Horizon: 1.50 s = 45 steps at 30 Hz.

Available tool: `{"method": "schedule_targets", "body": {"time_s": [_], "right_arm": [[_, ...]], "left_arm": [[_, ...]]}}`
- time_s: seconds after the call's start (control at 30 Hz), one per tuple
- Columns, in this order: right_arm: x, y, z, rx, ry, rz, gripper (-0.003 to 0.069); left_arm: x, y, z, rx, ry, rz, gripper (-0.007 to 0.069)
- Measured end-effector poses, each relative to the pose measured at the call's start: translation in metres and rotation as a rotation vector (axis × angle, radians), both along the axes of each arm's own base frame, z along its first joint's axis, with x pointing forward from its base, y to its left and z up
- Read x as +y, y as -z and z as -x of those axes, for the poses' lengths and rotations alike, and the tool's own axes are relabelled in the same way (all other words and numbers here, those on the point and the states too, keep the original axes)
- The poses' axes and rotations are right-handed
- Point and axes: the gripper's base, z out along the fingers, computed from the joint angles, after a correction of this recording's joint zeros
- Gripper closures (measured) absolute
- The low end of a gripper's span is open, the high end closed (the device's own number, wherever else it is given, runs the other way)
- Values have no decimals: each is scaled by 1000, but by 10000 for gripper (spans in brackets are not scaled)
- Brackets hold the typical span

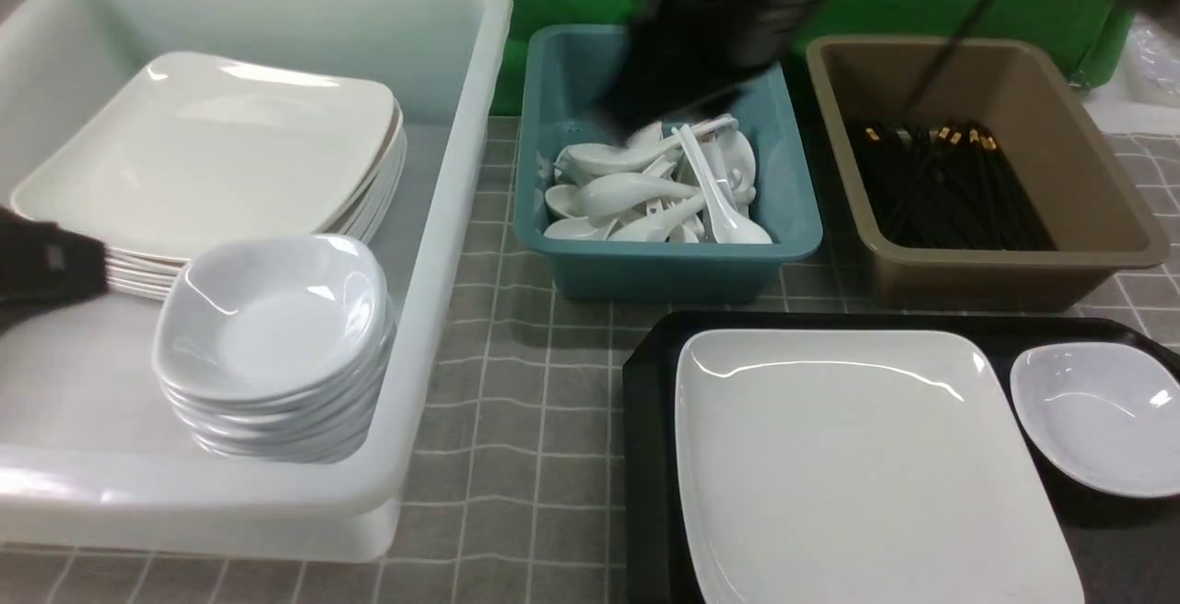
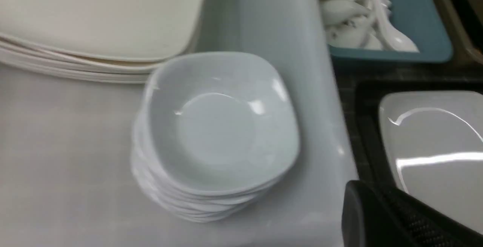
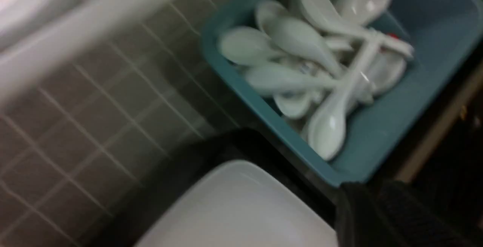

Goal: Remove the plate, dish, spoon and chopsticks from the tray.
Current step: Use the right arm to grab a small plate from the dinner plate

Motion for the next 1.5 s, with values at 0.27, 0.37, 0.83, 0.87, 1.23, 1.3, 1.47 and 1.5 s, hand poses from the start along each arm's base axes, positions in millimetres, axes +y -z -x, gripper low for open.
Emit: {"method": "schedule_targets", "body": {"time_s": [0.27, 0.37, 0.83, 0.87, 1.23, 1.3, 1.47, 1.5], "right_arm": [[-138, 85, -12, 285, 466, 121, 542], [-166, 128, -2, 416, 549, 184, 426], [-187, 205, 24, 443, 472, 264, 152], [-188, 206, 21, 425, 463, 276, 155], [-187, 236, 11, 460, 447, 319, 167], [-186, 239, 8, 446, 440, 308, 204], [-184, 245, 3, 430, 425, 293, 349], [-184, 245, 3, 423, 420, 294, 394]], "left_arm": [[-48, 18, -9, 95, 327, -42, 621], [-71, 29, -15, 140, 423, -68, 621], [-120, 63, -23, 263, 610, -143, 621], [-120, 63, -23, 262, 610, -145, 621], [-120, 63, -23, 263, 609, -149, 621], [-120, 63, -23, 263, 609, -149, 621], [-120, 63, -23, 263, 609, -149, 621], [-120, 63, -23, 263, 609, -149, 621]]}}
